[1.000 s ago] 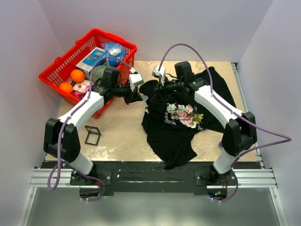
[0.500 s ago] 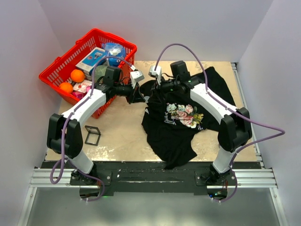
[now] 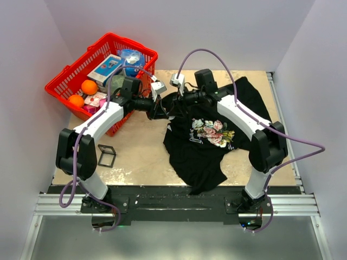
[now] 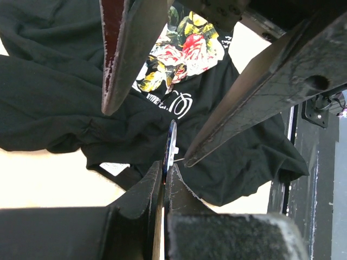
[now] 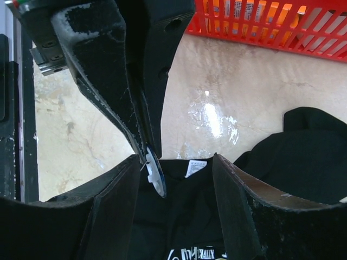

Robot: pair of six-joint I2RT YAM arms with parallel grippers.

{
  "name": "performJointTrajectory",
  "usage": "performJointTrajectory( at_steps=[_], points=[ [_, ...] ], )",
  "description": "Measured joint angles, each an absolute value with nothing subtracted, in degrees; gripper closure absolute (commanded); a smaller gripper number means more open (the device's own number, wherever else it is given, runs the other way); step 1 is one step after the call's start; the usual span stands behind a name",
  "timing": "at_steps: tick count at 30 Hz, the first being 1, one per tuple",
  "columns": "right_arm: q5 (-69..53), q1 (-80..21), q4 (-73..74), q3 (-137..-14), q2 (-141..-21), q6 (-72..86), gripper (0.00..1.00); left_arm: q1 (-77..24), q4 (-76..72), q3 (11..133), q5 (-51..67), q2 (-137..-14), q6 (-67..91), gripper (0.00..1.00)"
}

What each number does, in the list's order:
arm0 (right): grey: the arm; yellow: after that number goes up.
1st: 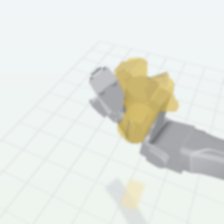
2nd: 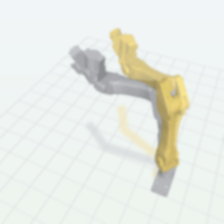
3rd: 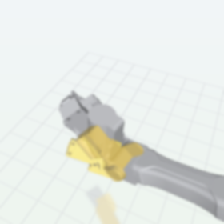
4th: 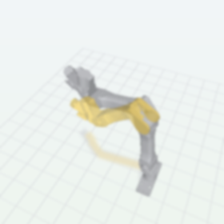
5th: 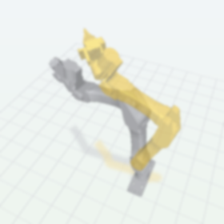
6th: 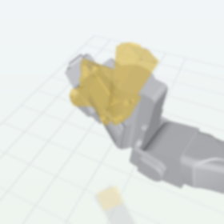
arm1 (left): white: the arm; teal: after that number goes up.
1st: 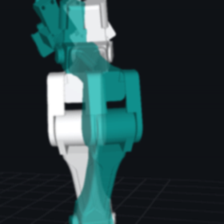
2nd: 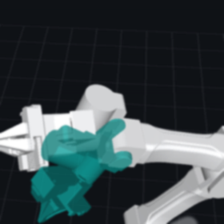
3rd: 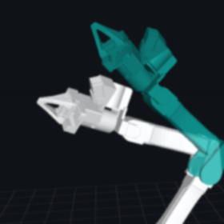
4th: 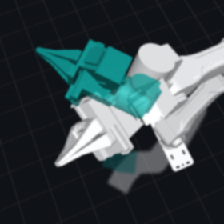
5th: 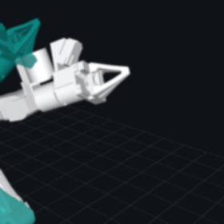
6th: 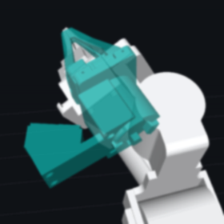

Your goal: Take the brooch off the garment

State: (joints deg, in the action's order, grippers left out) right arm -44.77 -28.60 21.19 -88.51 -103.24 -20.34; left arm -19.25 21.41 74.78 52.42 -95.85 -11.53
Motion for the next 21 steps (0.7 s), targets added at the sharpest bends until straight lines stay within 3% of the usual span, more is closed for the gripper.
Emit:
performJointTrajectory(
  at_steps=[15, 21],
  points=[
    [-45.91, -28.88, 22.44, -90.72, -105.67, -20.43, 0.36, -19.25, 21.04, 75.42, 52.77, -96.53, -11.05, 1.0],
    [-46.15, -28.93, 25.96, -93.76, -106.45, -24.21, 0.48, -19.25, 20.99, 75.44, 52.97, -96.55, -11.07, 1.0]
  ],
)
